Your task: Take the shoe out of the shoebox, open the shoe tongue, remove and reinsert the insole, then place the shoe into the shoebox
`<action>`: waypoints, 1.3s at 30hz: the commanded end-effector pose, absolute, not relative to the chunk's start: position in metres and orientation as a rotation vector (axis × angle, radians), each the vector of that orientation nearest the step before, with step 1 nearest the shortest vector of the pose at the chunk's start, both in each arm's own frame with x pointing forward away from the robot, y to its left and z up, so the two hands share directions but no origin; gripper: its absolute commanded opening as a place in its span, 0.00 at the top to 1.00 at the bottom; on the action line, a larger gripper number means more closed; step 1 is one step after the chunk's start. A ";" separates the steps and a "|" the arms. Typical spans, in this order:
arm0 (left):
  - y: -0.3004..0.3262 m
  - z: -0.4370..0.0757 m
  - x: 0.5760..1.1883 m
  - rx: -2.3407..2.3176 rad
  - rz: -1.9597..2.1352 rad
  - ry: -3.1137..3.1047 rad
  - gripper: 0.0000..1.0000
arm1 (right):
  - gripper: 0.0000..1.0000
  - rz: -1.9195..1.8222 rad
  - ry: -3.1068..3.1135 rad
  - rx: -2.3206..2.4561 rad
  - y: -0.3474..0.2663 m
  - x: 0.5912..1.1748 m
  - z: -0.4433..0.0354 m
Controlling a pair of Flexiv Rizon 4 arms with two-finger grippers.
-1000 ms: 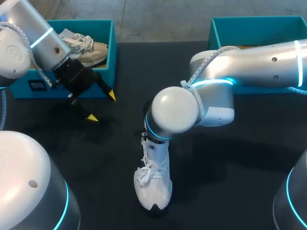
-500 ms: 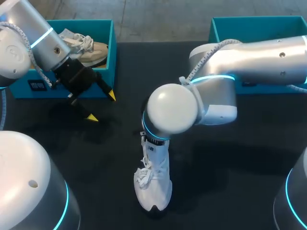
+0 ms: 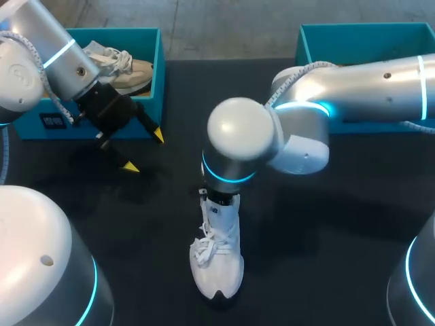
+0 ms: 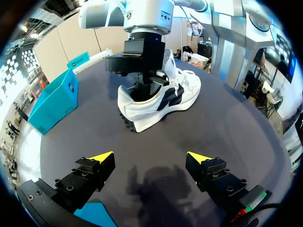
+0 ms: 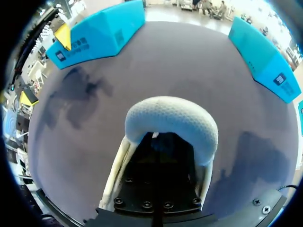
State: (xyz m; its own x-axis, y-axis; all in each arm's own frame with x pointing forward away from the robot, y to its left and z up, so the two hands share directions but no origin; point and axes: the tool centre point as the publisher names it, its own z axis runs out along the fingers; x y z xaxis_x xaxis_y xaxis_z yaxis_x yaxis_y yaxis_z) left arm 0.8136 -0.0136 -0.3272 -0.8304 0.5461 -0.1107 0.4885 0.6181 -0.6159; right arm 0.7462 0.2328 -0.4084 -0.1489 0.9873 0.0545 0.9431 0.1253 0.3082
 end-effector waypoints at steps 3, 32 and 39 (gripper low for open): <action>-0.013 -0.327 0.813 -0.880 1.001 -2.748 0.00 | 1.00 0.376 2.189 1.939 0.233 0.730 -0.416; -0.013 -0.327 0.813 -0.880 1.001 -2.748 0.00 | 1.00 0.535 2.082 1.836 0.239 0.757 -0.393; -0.013 -0.327 0.813 -0.880 1.001 -2.748 0.00 | 1.00 0.555 2.058 1.818 0.236 0.766 -0.390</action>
State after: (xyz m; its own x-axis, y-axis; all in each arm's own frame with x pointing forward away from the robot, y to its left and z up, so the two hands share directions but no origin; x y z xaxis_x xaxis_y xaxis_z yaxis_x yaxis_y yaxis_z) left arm 0.8136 -0.0136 -0.3272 -0.8303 0.5462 -0.1107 0.4886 0.6180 -0.6159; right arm 0.7698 0.2345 -0.3881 -0.1486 0.9889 0.0018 0.8895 0.1329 0.4371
